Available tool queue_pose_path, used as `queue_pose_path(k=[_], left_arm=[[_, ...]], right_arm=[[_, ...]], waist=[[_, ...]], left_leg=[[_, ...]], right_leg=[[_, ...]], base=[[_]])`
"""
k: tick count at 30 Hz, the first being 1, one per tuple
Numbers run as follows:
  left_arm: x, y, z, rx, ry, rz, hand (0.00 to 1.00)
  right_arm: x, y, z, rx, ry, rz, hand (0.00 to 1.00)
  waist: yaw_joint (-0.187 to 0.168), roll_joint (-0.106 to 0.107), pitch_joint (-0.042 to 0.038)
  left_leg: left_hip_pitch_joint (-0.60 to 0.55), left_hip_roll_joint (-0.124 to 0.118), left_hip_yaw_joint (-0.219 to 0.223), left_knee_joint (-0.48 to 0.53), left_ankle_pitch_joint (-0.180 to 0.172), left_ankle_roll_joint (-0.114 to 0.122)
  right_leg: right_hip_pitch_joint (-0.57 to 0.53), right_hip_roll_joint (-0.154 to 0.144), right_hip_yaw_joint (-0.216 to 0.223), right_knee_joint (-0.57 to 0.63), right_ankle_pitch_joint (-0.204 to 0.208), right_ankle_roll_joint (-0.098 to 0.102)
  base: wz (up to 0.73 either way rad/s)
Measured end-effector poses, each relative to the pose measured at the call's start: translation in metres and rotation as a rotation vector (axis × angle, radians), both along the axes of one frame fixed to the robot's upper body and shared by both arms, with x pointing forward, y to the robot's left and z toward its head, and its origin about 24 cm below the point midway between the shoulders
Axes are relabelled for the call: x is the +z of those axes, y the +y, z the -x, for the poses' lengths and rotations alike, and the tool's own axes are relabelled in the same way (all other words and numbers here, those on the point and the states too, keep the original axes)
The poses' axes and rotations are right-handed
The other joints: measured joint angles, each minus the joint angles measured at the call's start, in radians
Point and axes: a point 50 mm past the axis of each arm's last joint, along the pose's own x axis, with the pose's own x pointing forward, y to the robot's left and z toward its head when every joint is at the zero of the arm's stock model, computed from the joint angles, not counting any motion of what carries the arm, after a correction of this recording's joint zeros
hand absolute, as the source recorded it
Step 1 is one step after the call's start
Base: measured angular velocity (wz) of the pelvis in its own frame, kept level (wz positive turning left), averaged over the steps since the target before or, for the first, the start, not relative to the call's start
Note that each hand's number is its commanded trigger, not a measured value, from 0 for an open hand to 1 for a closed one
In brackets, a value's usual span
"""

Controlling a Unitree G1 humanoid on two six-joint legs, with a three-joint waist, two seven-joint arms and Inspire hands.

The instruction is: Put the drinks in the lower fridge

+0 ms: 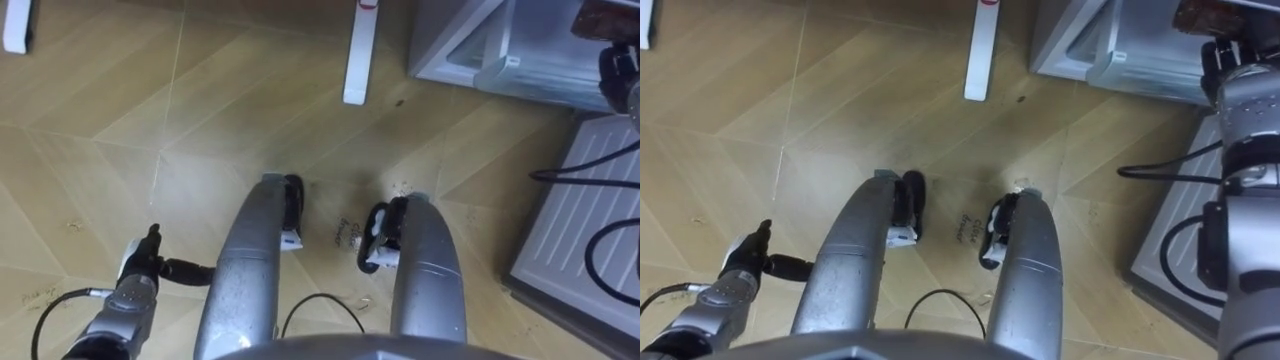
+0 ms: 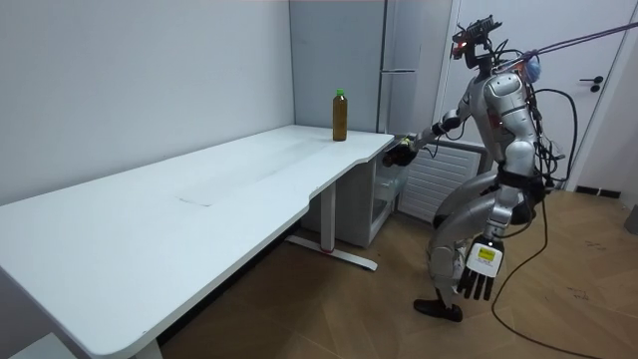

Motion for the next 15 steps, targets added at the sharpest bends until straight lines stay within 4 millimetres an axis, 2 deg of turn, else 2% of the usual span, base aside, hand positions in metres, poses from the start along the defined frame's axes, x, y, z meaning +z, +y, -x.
queue_pose_path(k=[10, 15], left_arm=[[0.001, 0.002, 0.009, -0.004, 0.006, -0.001, 0.0], [0.0, 0.003, 0.013, -0.003, 0.015, 0.0, 0.0]], right_arm=[[-0.001, -0.001, 0.001, -0.004, 0.005, -0.005, 0.0], [-0.003, -0.002, 0.002, 0.005, 0.019, 0.02, 0.0]], waist=[[-0.001, 0.001, -0.0004], [0.006, 0.001, -0.0005]], left_leg=[[0.015, 0.003, 0.0, -0.012, 0.0, 0.0], [0.055, 0.01, 0.001, -0.046, 0.001, -0.001]], right_leg=[[0.016, 0.006, -0.001, -0.017, 0.002, 0.004], [0.055, 0.026, 0.006, -0.062, 0.017, 0.012]], base=[[0.0], [-0.07]])
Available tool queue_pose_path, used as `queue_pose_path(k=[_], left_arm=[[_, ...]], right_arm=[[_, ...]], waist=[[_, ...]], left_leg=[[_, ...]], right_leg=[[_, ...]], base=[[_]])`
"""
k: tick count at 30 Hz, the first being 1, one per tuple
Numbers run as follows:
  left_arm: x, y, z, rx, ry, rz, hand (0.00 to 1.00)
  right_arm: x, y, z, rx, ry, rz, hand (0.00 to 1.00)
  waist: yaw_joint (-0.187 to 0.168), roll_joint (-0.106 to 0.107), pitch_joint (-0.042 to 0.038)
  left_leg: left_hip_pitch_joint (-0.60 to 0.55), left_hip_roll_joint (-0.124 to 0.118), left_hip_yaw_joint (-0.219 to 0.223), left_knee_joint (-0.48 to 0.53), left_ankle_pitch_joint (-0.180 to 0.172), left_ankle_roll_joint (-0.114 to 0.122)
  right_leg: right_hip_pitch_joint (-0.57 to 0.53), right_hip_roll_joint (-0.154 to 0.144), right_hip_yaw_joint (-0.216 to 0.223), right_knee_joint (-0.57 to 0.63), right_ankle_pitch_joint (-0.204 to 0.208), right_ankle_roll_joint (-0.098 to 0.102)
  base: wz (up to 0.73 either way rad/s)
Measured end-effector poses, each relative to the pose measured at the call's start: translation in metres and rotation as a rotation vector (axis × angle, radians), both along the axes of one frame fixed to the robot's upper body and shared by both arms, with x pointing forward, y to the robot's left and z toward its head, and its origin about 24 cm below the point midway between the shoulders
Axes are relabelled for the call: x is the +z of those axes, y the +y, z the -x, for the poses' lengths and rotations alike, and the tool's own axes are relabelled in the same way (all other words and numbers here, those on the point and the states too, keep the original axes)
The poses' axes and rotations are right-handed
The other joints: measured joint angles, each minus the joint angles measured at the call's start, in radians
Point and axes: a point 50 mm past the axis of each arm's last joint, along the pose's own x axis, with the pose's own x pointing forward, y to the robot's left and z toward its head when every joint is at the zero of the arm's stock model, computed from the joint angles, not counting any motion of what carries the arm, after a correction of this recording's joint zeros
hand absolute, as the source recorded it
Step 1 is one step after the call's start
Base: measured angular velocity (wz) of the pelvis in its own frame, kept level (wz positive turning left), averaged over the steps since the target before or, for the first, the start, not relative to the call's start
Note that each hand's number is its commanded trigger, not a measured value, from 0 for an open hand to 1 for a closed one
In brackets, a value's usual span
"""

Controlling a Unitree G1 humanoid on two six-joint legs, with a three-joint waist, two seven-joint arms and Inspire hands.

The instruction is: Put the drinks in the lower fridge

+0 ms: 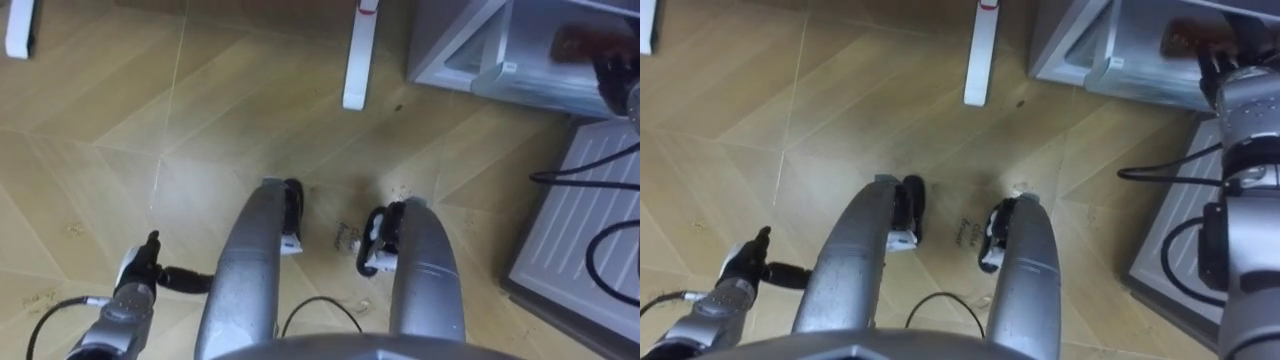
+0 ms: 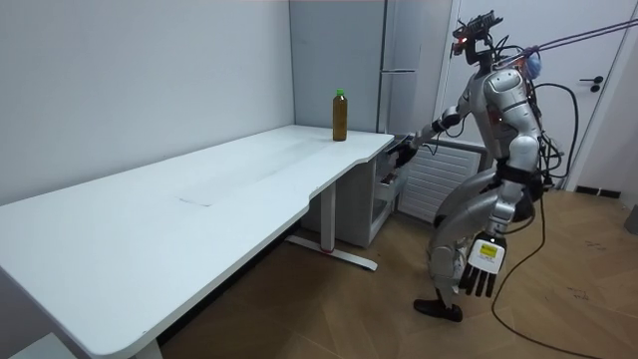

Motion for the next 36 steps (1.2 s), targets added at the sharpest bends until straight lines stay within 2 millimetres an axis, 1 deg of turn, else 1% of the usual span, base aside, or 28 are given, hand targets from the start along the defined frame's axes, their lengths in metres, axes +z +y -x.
queue_pose_path(k=[2, 7, 11, 12, 19, 25, 28, 30, 35, 36], left_arm=[[0.0, 0.001, 0.002, 0.003, 0.003, -0.002, 0.0], [-0.001, 0.001, 0.007, 0.005, 0.013, 0.0, 0.0], [-0.002, 0.0, 0.008, 0.0, 0.015, -0.002, 0.0], [-0.002, 0.0, 0.008, 0.001, 0.018, -0.003, 0.0], [-0.002, -0.001, 0.007, -0.004, 0.011, 0.001, 0.0], [0.0, -0.002, 0.0, 0.023, -0.009, 0.026, 0.0], [0.0, -0.004, -0.002, 0.038, -0.015, 0.059, 0.0], [0.0, -0.005, -0.003, 0.022, -0.01, 0.087, 0.0], [-0.003, -0.006, 0.002, -0.005, 0.022, 0.138, 0.0], [-0.003, -0.006, 0.002, -0.007, 0.022, 0.146, 0.0]], right_arm=[[0.0, 0.0, 0.0, 0.003, 0.002, 0.002, 0.0], [0.0, 0.001, 0.0, 0.019, -0.004, 0.013, 0.0], [-0.002, 0.002, 0.0, 0.034, 0.015, 0.035, 0.0], [-0.003, 0.003, 0.0, 0.04, 0.025, 0.044, 0.0], [-0.01, 0.001, 0.005, 0.046, 0.068, 0.072, 0.0], [-0.026, -0.002, 0.017, 0.041, 0.137, 0.044, 0.0], [-0.039, -0.004, 0.027, 0.053, 0.174, 0.038, 0.0], [-0.051, -0.006, 0.039, 0.072, 0.214, 0.047, 0.0], [-0.07, -0.013, 0.062, 0.102, 0.28, 0.08, 0.0], [-0.074, -0.014, 0.066, 0.109, 0.288, 0.085, 0.0]], waist=[[0.001, 0.0, -0.0001], [-0.004, -0.001, 0.0001], [-0.009, -0.002, 0.0003], [-0.011, -0.002, 0.0004], [-0.013, -0.003, 0.001], [-0.007, -0.004, 0.0017], [-0.007, -0.001, 0.0028], [-0.006, 0.002, 0.0043], [-0.005, 0.014, 0.0051], [-0.006, 0.022, 0.0058]], left_leg=[[0.006, 0.004, 0.003, -0.01, 0.001, 0.0], [0.018, 0.001, 0.011, -0.028, 0.006, 0.005], [0.033, -0.002, 0.012, -0.052, 0.012, 0.004], [0.04, -0.001, 0.012, -0.056, 0.012, 0.003], [0.074, -0.003, 0.011, -0.085, 0.013, 0.002], [0.137, -0.004, 0.007, -0.119, 0.013, 0.003], [0.183, -0.004, -0.001, -0.144, 0.013, 0.002], [0.229, -0.005, -0.019, -0.17, 0.014, -0.001], [0.311, -0.005, -0.035, -0.22, 0.014, -0.005], [0.329, -0.006, -0.041, -0.23, 0.014, -0.005]], right_leg=[[0.005, 0.003, 0.0, -0.012, 0.005, -0.001], [0.01, -0.005, 0.0, -0.022, 0.006, -0.003], [0.023, -0.009, -0.005, -0.041, 0.011, -0.009], [0.03, -0.006, -0.004, -0.047, 0.016, -0.016], [0.068, -0.005, -0.009, -0.079, 0.017, -0.013], [0.14, -0.002, -0.021, -0.125, 0.019, -0.007], [0.2, 0.001, -0.037, -0.158, 0.016, -0.001], [0.263, 0.008, -0.058, -0.2, 0.017, 0.0], [0.371, 0.014, -0.091, -0.278, 0.025, 0.006], [0.397, 0.016, -0.099, -0.298, 0.027, 0.009]], base=[[-0.07], [-0.01], [0.01], [0.0], [0.0], [0.04], [0.14], [0.15], [0.11], [0.12]])
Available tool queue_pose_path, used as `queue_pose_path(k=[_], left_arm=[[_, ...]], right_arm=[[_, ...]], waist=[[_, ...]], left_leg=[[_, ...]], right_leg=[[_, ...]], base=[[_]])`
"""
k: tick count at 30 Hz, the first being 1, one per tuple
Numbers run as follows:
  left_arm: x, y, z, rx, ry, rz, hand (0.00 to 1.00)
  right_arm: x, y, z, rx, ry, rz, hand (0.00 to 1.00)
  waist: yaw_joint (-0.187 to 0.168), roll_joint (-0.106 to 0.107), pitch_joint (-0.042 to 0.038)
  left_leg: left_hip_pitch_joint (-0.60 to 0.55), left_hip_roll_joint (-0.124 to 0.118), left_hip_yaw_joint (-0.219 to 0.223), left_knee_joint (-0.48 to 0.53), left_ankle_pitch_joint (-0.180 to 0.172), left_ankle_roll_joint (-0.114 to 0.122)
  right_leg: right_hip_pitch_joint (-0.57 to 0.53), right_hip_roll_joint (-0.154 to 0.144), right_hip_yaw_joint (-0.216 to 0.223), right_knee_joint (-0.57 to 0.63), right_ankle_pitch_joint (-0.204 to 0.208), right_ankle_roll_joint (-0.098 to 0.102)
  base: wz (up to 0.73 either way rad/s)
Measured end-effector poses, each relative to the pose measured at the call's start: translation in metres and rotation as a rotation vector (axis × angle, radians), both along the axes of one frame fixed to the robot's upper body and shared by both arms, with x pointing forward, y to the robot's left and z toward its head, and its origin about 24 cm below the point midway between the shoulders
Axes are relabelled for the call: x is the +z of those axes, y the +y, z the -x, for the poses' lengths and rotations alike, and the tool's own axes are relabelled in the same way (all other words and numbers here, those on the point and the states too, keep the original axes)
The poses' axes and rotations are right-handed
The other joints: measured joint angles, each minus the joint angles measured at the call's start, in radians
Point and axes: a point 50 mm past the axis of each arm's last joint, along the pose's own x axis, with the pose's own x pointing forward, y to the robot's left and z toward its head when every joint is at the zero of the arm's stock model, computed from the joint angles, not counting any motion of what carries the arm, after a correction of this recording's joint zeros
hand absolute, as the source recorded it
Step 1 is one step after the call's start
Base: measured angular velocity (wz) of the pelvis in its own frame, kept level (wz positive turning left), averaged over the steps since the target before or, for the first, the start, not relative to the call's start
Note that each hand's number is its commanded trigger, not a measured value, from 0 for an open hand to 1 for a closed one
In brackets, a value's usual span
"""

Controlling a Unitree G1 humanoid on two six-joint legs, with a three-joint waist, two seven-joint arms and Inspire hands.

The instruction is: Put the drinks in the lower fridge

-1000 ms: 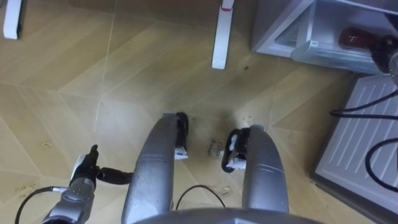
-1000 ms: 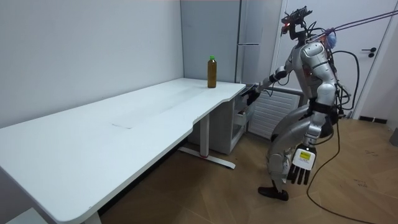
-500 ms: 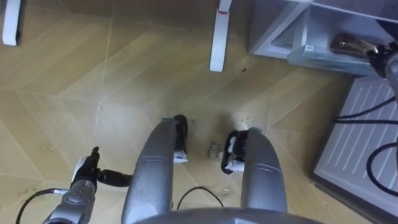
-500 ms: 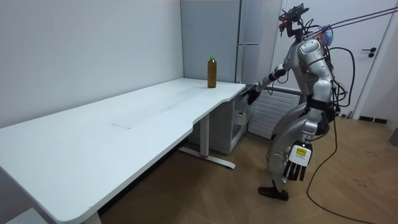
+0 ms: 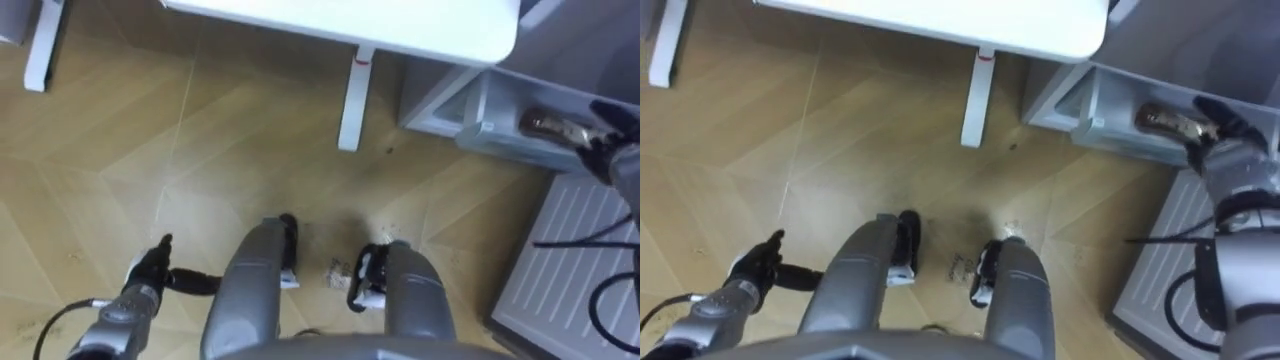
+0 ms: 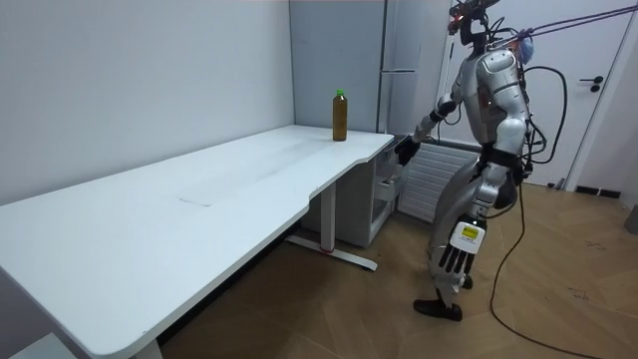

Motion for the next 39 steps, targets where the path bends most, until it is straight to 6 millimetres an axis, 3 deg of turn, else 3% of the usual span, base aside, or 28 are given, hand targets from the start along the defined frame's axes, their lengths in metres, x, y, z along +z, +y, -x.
queue_pose_path(k=[5, 8, 13, 20, 22, 24, 27, 32, 33, 34, 39], left_arm=[[0.0, 0.004, 0.002, 0.007, 0.006, 0.014, 0.0], [-0.002, 0.007, 0.01, -0.017, 0.032, -0.004, 0.0], [-0.003, 0.011, 0.019, -0.002, 0.053, -0.016, 0.0], [-0.013, 0.001, 0.038, 0.058, 0.098, 0.015, 0.0], [-0.014, 0.001, 0.043, 0.069, 0.103, 0.015, 0.0], [-0.015, 0.001, 0.053, 0.083, 0.123, 0.018, 0.0], [-0.016, 0.0, 0.06, 0.087, 0.128, 0.016, 0.0], [-0.019, -0.003, 0.072, 0.127, 0.144, 0.018, 0.0], [-0.02, -0.003, 0.077, 0.15, 0.149, 0.016, 0.0], [-0.02, -0.004, 0.079, 0.163, 0.152, 0.019, 0.0], [-0.021, -0.003, 0.092, 0.238, 0.165, 0.009, 0.0]], right_arm=[[-0.016, -0.006, 0.025, 0.034, 0.038, 0.014, 0.0], [-0.027, -0.008, 0.043, 0.036, 0.07, 0.008, 0.0], [-0.046, -0.003, 0.065, 0.054, 0.113, -0.014, 0.0], [-0.088, 0.028, 0.111, 0.184, 0.251, -0.066, 0.0], [-0.099, 0.039, 0.127, 0.225, 0.298, -0.085, 0.0], [-0.113, 0.055, 0.148, 0.284, 0.364, -0.11, 0.0], [-0.122, 0.064, 0.168, 0.326, 0.419, -0.132, 0.0], [-0.129, 0.076, 0.184, 0.385, 0.45, -0.161, 0.0], [-0.131, 0.079, 0.188, 0.409, 0.465, -0.164, 0.0], [-0.132, 0.081, 0.191, 0.424, 0.474, -0.162, 0.0], [-0.141, 0.098, 0.221, 0.551, 0.583, -0.16, 0.0]], waist=[[-0.001, 0.023, -0.0028], [0.0, 0.027, -0.0065], [-0.007, 0.03, -0.025], [-0.026, 0.019, -0.0576], [-0.028, 0.009, -0.0599], [-0.029, -0.006, -0.0565], [-0.033, -0.004, -0.0537], [-0.044, 0.008, -0.0459], [-0.046, 0.019, -0.0431], [-0.048, 0.012, -0.0414], [-0.055, 0.021, -0.0463]], left_leg=[[0.111, -0.009, -0.008, -0.065, -0.001, -0.001], [0.205, -0.007, -0.001, -0.122, 0.0, -0.001], [0.32, -0.004, 0.001, -0.19, 0.005, -0.01], [0.521, -0.001, 0.006, -0.309, 0.012, -0.024], [0.562, -0.003, 0.009, -0.333, 0.013, -0.026], [0.605, -0.003, 0.011, -0.357, 0.014, -0.029], [0.632, -0.003, 0.009, -0.367, 0.013, -0.031], [0.659, -0.002, 0.009, -0.381, 0.011, -0.033], [0.667, -0.001, 0.009, -0.386, 0.01, -0.034], [0.669, -0.001, 0.008, -0.388, 0.01, -0.034], [0.672, -0.002, 0.001, -0.39, 0.009, -0.034]], right_leg=[[0.123, 0.001, -0.02, -0.082, 0.009, 0.01], [0.215, 0.003, -0.021, -0.14, 0.015, 0.016], [0.336, 0.025, -0.028, -0.247, 0.047, 0.015], [0.553, 0.052, -0.044, -0.423, 0.088, 0.019], [0.593, 0.054, -0.045, -0.448, 0.09, 0.02], [0.637, 0.058, -0.045, -0.478, 0.094, 0.02], [0.675, 0.063, -0.046, -0.501, 0.102, 0.022], [0.705, 0.067, -0.05, -0.524, 0.114, 0.022], [0.715, 0.069, -0.051, -0.535, 0.119, 0.023], [0.718, 0.069, -0.052, -0.538, 0.121, 0.023], [0.725, 0.07, -0.059, -0.538, 0.122, 0.023]], base=[[0.07], [-0.02], [-0.07], [-0.02], [-0.05], [0.0], [0.0], [-0.01], [-0.03], [0.0], [0.03]])
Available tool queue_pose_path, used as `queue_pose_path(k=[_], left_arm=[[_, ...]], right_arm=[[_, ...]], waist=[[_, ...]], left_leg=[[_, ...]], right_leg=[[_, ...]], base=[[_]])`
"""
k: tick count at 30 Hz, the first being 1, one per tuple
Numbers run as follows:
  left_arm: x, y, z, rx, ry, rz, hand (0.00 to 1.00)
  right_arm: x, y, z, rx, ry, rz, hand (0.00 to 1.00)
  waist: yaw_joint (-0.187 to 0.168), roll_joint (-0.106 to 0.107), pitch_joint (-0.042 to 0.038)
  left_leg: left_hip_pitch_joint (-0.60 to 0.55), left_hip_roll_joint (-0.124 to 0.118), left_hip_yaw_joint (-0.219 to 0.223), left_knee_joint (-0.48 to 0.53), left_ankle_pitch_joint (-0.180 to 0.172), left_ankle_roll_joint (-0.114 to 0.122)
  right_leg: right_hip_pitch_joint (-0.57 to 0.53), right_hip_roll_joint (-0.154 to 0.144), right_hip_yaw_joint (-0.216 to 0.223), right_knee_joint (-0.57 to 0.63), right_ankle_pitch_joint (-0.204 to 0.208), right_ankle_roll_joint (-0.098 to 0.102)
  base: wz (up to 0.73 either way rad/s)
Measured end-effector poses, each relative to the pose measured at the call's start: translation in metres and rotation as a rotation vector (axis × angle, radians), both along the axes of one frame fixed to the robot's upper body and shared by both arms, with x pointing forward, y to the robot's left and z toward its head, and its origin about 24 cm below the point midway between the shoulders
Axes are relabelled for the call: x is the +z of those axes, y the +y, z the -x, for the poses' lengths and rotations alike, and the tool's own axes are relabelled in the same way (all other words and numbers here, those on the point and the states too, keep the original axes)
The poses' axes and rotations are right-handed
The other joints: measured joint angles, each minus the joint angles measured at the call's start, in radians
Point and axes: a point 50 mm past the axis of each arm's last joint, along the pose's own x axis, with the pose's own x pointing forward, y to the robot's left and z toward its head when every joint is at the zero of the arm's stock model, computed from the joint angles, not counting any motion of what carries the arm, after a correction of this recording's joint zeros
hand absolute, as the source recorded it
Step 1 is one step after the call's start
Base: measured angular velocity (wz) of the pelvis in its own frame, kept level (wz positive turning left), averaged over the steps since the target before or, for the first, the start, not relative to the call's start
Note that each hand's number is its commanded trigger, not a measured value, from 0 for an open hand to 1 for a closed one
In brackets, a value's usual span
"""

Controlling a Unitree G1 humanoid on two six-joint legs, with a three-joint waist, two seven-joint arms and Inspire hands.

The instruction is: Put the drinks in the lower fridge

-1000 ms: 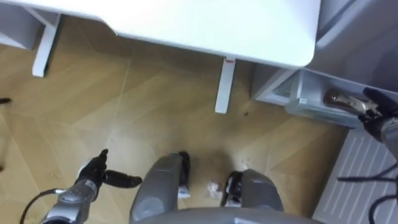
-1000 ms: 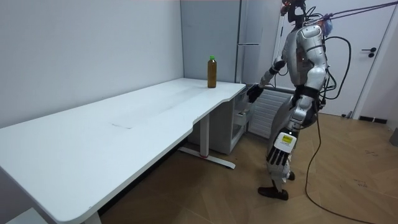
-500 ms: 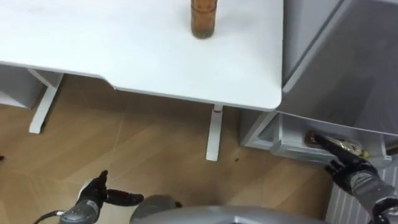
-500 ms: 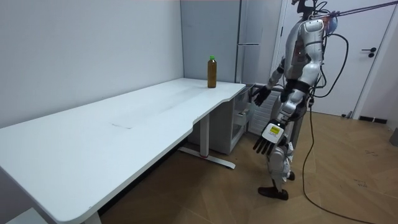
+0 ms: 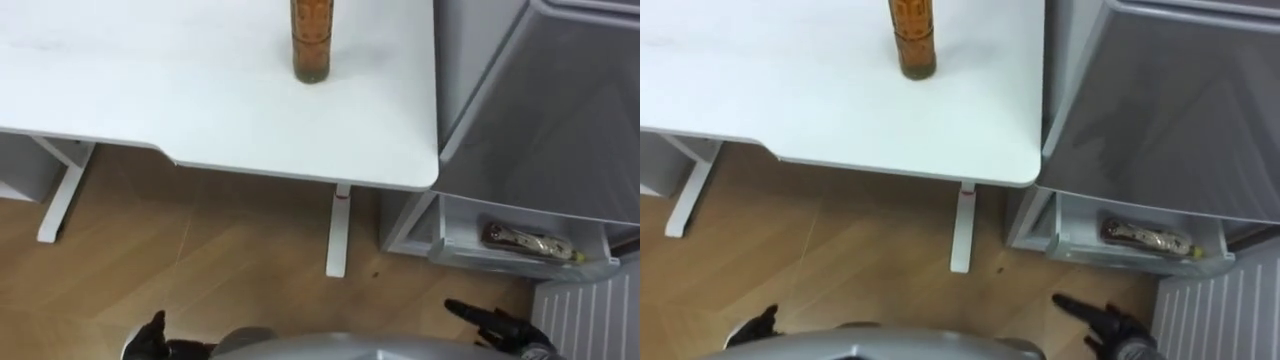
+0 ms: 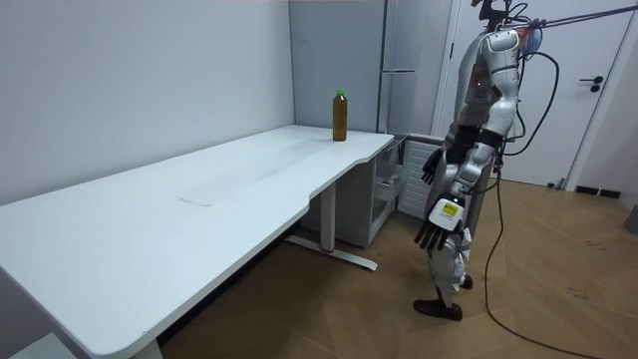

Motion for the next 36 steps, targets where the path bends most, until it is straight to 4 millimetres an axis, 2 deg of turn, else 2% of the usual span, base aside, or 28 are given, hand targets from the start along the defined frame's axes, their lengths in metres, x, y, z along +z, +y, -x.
queue_pose_path(k=[1, 6, 14, 20, 23, 26, 28, 36], left_arm=[[0.0, 0.0, 0.001, 0.012, 0.0, -0.001, 0.0], [-0.003, -0.001, 0.01, 0.043, 0.036, -0.013, 0.0], [-0.004, -0.006, 0.007, 0.044, 0.034, 0.005, 0.0], [-0.005, -0.009, 0.007, 0.086, 0.031, 0.024, 0.0], [-0.007, -0.009, 0.005, 0.102, 0.035, 0.024, 0.0], [-0.006, -0.01, -0.003, 0.113, 0.014, 0.017, 0.0], [-0.006, -0.009, -0.005, 0.146, 0.005, 0.013, 0.0], [-0.006, -0.002, 0.009, 0.387, -0.002, -0.027, 0.0]], right_arm=[[-0.001, 0.001, 0.004, 0.008, 0.011, -0.001, 0.0], [-0.006, 0.015, 0.019, 0.112, 0.098, -0.008, 0.0], [-0.007, 0.016, 0.021, 0.131, 0.122, -0.006, 0.0], [-0.007, 0.016, 0.016, 0.165, 0.123, 0.009, 0.0], [-0.007, 0.016, 0.012, 0.197, 0.124, 0.021, 0.0], [-0.007, 0.016, 0.013, 0.196, 0.134, 0.033, 0.0], [-0.007, 0.015, 0.012, 0.194, 0.136, 0.038, 0.0], [-0.007, 0.014, 0.036, 0.016, 0.166, 0.023, 0.0]], waist=[[0.0, -0.006, 0.0002], [0.0, -0.002, 0.0018], [0.001, -0.004, -0.0007], [0.002, 0.005, -0.0047], [0.0, 0.007, -0.0028], [0.004, 0.012, 0.0014], [0.003, 0.016, 0.001], [0.001, 0.014, 0.0005]], left_leg=[[0.001, -0.001, -0.002, 0.0, 0.0, 0.0], [0.017, -0.002, 0.0, -0.002, 0.0, 0.001], [0.03, -0.001, 0.007, -0.004, 0.0, 0.002], [0.041, 0.004, 0.019, -0.018, 0.001, 0.0], [0.052, 0.005, 0.017, -0.021, 0.001, 0.0], [0.052, 0.005, 0.017, -0.028, 0.001, 0.0], [0.053, 0.005, 0.017, -0.029, 0.001, 0.0], [0.069, 0.006, 0.027, -0.039, 0.001, -0.001]], right_leg=[[0.002, 0.0, -0.001, 0.0, 0.0, 0.0], [0.015, 0.0, 0.007, -0.002, 0.001, 0.001], [0.034, 0.003, 0.02, -0.035, 0.009, 0.004], [0.036, 0.013, 0.043, -0.051, 0.024, -0.001], [0.048, 0.013, 0.04, -0.051, 0.025, -0.001], [0.048, 0.013, 0.041, -0.05, 0.025, -0.001], [0.048, 0.013, 0.042, -0.05, 0.025, -0.001], [0.053, 0.013, 0.049, -0.049, 0.025, -0.002]], base=[[0.05], [-0.02], [-0.02], [-0.09], [-0.01], [0.01], [-0.02], [-0.03]])
